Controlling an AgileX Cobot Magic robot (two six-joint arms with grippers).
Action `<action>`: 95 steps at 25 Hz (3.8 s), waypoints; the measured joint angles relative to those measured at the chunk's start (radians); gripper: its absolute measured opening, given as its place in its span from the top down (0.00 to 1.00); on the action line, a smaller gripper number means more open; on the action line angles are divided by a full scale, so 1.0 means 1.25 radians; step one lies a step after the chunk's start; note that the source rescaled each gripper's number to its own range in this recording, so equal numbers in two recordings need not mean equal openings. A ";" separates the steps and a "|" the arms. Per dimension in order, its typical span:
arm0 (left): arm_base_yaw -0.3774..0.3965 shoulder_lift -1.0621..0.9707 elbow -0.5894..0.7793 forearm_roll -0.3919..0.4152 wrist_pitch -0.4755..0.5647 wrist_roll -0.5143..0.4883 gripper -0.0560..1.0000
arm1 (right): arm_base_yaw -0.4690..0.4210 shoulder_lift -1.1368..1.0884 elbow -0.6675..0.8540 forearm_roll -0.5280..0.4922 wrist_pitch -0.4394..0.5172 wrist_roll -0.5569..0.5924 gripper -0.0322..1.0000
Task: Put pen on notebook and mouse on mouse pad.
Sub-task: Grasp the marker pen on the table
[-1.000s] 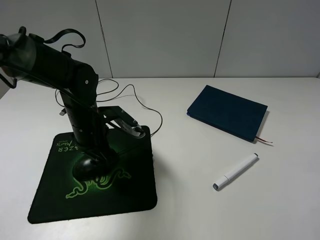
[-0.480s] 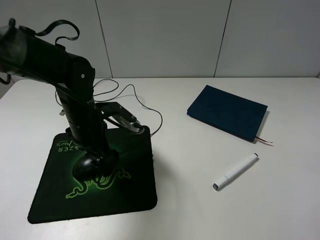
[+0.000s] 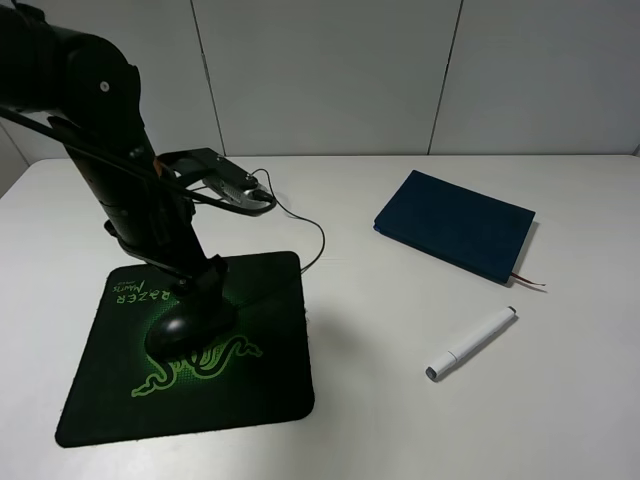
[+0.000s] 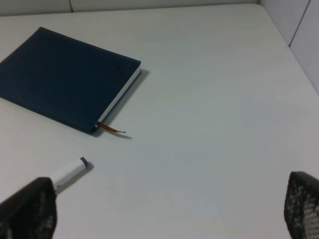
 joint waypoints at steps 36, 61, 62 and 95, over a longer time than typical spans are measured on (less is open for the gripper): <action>0.000 -0.697 0.026 0.016 0.299 -0.122 0.00 | 0.000 0.000 0.000 0.000 0.000 0.000 0.00; 0.209 -1.218 0.356 0.038 0.231 -0.101 0.00 | 0.000 0.000 0.000 0.000 0.000 0.000 0.00; 0.229 -1.223 0.370 0.035 0.224 -0.101 0.00 | 0.000 0.000 0.000 0.000 0.000 0.000 0.00; 0.424 -1.343 0.425 -0.007 0.205 -0.137 0.00 | 0.000 0.000 0.000 0.000 0.000 0.000 0.00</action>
